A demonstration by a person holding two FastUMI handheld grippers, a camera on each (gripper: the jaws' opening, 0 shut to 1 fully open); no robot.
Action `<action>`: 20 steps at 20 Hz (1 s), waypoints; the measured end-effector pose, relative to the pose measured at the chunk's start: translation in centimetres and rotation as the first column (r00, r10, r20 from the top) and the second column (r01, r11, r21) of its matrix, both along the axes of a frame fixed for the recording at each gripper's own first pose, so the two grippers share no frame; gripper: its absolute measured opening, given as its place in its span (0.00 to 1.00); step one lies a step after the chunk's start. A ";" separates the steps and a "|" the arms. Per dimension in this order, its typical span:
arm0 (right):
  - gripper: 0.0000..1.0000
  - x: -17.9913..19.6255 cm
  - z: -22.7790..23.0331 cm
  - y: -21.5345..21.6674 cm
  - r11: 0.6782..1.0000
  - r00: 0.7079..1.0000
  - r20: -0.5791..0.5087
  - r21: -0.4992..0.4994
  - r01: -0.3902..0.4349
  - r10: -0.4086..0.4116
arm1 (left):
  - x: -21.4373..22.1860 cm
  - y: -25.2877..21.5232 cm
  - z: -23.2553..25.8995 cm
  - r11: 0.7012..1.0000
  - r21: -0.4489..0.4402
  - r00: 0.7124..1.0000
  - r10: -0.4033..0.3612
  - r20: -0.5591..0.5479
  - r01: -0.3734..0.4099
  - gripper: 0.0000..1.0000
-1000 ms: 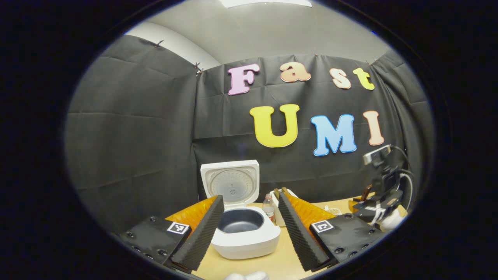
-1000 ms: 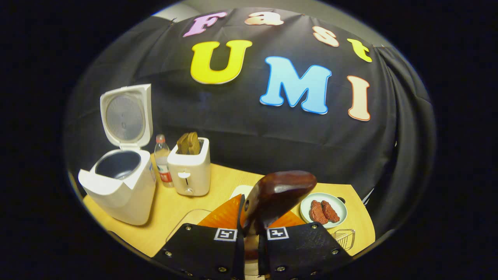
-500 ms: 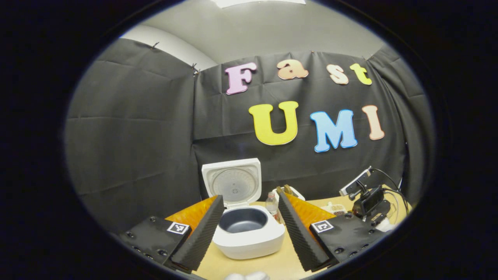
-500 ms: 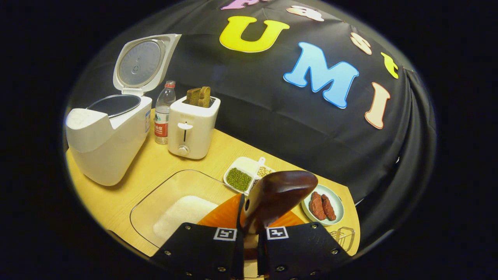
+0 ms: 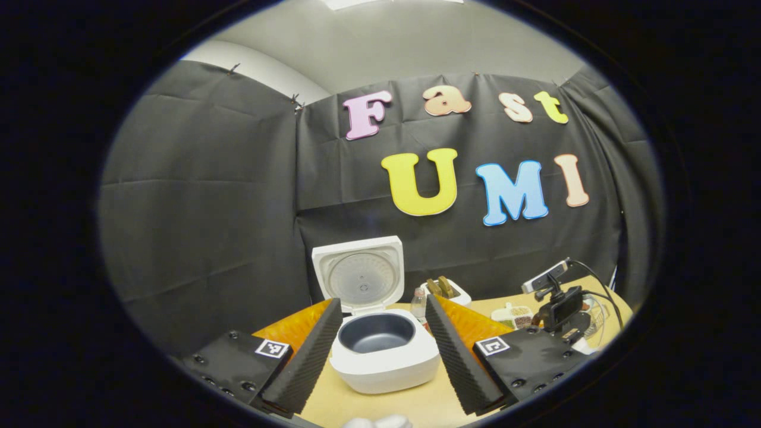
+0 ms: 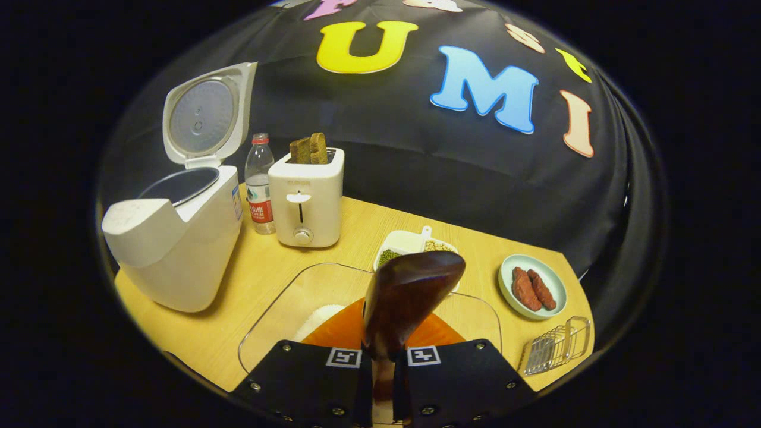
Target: Close the left gripper, press the button to open the rice cooker; take a wooden spoon from the chopstick holder with the right hand, scoop a spoonful of rice and pour it into the rice cooker, then put the wooden spoon back into the chopstick holder.
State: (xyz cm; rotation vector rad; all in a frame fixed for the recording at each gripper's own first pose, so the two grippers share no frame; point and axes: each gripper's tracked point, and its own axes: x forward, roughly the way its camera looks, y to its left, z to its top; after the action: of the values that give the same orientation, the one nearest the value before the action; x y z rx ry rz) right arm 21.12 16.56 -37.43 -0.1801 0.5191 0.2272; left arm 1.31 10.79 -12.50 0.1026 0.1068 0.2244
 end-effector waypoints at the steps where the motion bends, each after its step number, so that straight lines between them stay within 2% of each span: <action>1: 0.14 -0.1 0.1 0.3 0.998 1.000 -0.022 0.061 0.014 -0.013 | 0.0 0.2 0.0 1.000 0.003 1.000 0.002 0.001 -0.002 0.96; 3: 0.13 -0.3 -0.1 0.5 0.979 0.996 -0.074 0.192 0.064 -0.050 | 0.1 0.5 -0.2 1.000 0.007 1.000 0.004 -0.006 -0.004 0.96; 5: 0.13 -0.2 -0.1 0.5 0.940 0.989 -0.127 0.320 0.115 -0.078 | 0.0 0.8 -0.4 1.000 0.004 1.000 0.005 -0.008 -0.005 0.96; 7: 0.14 -0.2 -0.3 0.1 0.877 0.977 -0.190 0.447 0.178 -0.101 | 0.1 0.9 -0.4 1.000 0.000 1.000 0.004 -0.010 -0.004 0.99; 9: 0.14 -0.1 -0.7 -0.4 0.786 0.959 -0.259 0.566 0.250 -0.119 | 0.2 1.0 -0.4 1.000 -0.001 1.000 0.005 -0.012 -0.005 1.00; 11: 0.13 0.1 -0.9 -0.9 0.722 0.948 -0.292 0.628 0.290 -0.127 | 0.4 0.9 -0.2 1.000 0.005 1.000 0.002 -0.011 -0.002 0.99; 15: 0.14 0.2 0.0 -2.4 0.649 0.946 -0.290 0.695 0.310 -0.143 | 0.8 0.8 0.4 1.000 0.017 1.000 -0.008 -0.004 0.008 1.00; 18: 0.13 0.5 1.1 -4.1 0.575 0.942 -0.294 0.748 0.332 -0.163 | 0.8 0.6 1.0 1.000 0.010 1.000 -0.019 0.002 0.019 1.00; 20: 0.13 0.6 2.2 -5.1 0.513 0.940 -0.294 0.788 0.340 -0.171 | 1.2 0.3 0.9 1.000 0.003 1.000 -0.027 0.001 0.027 1.00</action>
State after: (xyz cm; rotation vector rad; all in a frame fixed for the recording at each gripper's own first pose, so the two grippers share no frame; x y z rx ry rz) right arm 21.77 11.51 -35.20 0.8836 0.5609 0.1764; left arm 2.49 11.09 -11.59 0.1068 0.1037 0.1978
